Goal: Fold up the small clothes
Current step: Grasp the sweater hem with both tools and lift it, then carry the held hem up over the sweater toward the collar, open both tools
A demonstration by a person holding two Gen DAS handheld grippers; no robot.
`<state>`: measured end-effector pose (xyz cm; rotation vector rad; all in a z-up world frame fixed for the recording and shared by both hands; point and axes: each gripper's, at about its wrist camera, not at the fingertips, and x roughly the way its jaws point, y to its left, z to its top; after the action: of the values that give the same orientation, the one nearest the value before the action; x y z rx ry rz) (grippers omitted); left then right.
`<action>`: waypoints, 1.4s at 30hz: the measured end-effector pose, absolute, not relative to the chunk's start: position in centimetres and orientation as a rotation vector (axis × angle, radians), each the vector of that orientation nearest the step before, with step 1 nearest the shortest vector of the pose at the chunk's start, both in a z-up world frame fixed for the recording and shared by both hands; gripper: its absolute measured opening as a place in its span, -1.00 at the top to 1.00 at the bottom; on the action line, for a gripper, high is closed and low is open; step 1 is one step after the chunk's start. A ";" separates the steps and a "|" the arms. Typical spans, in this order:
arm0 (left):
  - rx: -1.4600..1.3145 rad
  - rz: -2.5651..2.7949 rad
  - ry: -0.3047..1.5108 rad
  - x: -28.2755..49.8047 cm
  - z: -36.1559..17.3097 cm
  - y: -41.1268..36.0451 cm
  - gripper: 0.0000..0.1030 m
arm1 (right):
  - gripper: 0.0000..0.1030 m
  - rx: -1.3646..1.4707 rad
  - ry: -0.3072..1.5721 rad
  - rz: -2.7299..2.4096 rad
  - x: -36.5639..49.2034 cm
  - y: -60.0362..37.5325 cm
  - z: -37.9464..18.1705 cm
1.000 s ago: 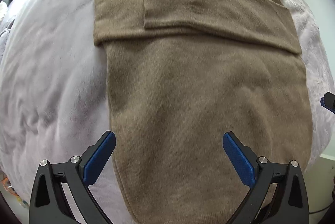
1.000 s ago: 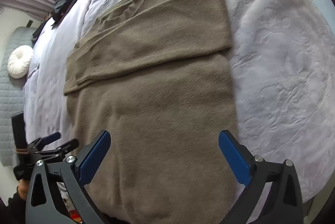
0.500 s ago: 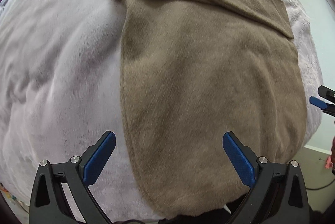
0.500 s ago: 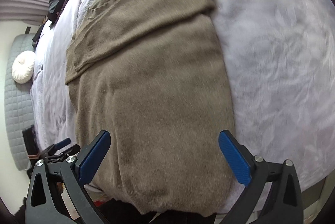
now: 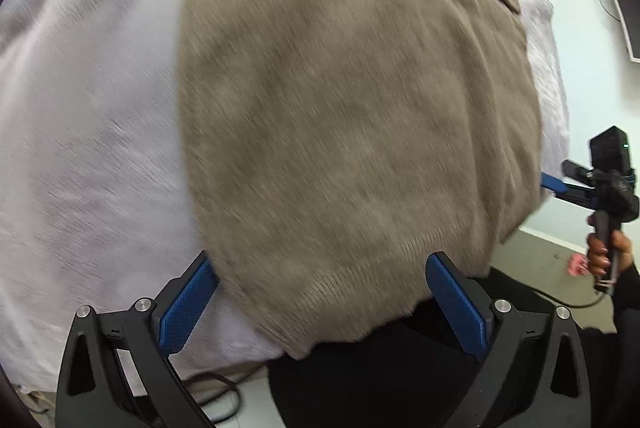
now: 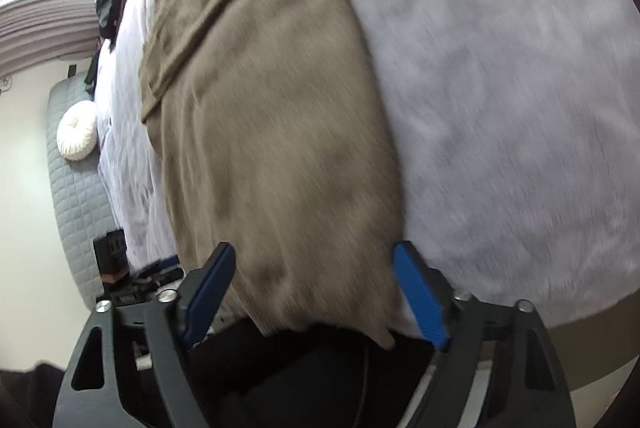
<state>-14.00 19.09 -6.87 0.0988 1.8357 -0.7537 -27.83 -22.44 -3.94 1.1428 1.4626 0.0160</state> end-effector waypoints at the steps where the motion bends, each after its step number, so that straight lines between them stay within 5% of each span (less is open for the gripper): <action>1: 0.099 -0.764 1.841 -14.2 -6.9 19.1 -0.99 | -0.53 1.150 1.478 0.033 -28.4 -22.3 -4.2; 24: 0.039 -0.789 1.906 -16.7 -7.1 18.5 -0.99 | -0.53 1.294 1.549 0.223 -28.0 -15.5 -8.7; 26: 0.017 -0.766 1.892 -16.6 -7.0 18.3 -0.98 | -0.34 1.287 1.560 0.207 -27.7 -15.4 -8.8; 28: 0.036 -0.754 1.859 -16.5 -6.5 18.5 -0.54 | 0.46 1.257 1.571 0.201 -27.4 -15.3 -8.5; 29: 0.063 -0.763 1.841 -16.4 -6.3 18.4 0.06 | 0.62 1.247 1.568 0.203 -27.4 -15.4 -8.3; 31: 0.050 -0.791 1.865 -16.4 -6.5 18.5 0.64 | 0.82 1.240 1.547 0.216 -27.2 -15.6 -7.8; 35: -0.070 -0.855 1.854 -15.6 -5.6 18.7 0.82 | 0.83 1.264 1.500 0.269 -26.8 -16.0 -6.8; 42: -0.345 -0.851 1.715 -10.4 -3.0 19.2 0.82 | 0.84 1.440 1.240 0.337 -25.3 -17.8 -4.3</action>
<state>-10.45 19.17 -3.04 -0.3452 1.7151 -0.8514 -25.29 -17.76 -4.31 1.4404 1.2398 0.3373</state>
